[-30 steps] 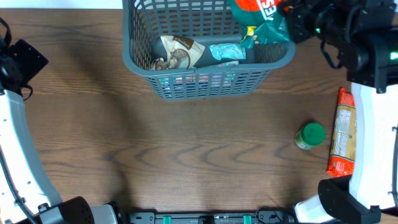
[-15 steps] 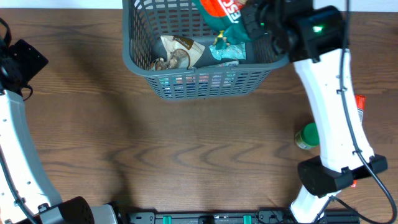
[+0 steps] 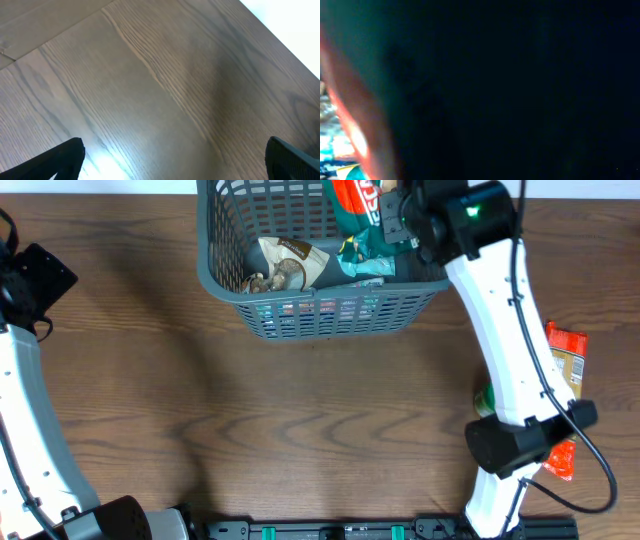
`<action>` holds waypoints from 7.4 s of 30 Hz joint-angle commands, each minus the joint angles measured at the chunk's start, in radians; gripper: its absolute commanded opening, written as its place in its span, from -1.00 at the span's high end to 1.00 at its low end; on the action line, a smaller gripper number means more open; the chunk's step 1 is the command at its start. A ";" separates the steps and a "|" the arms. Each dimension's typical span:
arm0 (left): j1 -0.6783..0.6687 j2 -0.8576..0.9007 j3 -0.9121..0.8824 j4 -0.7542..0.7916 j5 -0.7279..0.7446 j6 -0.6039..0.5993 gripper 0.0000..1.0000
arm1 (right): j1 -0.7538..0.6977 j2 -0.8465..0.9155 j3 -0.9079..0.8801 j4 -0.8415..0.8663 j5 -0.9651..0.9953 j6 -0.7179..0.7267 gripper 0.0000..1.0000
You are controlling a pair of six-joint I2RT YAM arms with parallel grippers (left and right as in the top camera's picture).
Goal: Pack container
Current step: 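Lift the Nescafé pouch with the right gripper and carry it over the basket, then drop the Nescafé pouch into the basket and open the right gripper, then move the right gripper back toward the spaghetti pack on the table, then lower the right gripper over the spaghetti pack and grasp it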
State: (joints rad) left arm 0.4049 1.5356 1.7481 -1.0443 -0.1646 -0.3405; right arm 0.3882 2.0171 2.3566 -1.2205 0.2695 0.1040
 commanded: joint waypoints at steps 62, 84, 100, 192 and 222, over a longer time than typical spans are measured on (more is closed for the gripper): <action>0.004 -0.001 -0.003 -0.003 -0.012 -0.006 -0.97 | -0.304 0.114 0.551 -0.436 0.027 0.218 -0.99; 0.004 -0.002 -0.003 -0.003 -0.012 -0.006 -0.97 | -0.716 -0.145 0.387 -0.478 -0.101 0.089 -0.99; 0.004 -0.001 -0.003 -0.003 -0.012 -0.006 -0.97 | -0.822 -0.519 -0.307 -0.436 -0.013 0.098 -0.98; 0.004 -0.001 -0.003 -0.003 -0.012 -0.006 -0.97 | -1.030 -0.182 -1.164 0.404 -0.210 -0.240 -0.99; 0.004 -0.001 -0.003 -0.003 -0.012 -0.006 -0.97 | -1.030 -0.121 -1.176 0.456 -0.241 -0.187 -0.98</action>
State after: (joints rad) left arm 0.4049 1.5356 1.7481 -1.0443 -0.1646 -0.3405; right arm -0.6502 1.8534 1.1870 -0.7620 0.0540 -0.1047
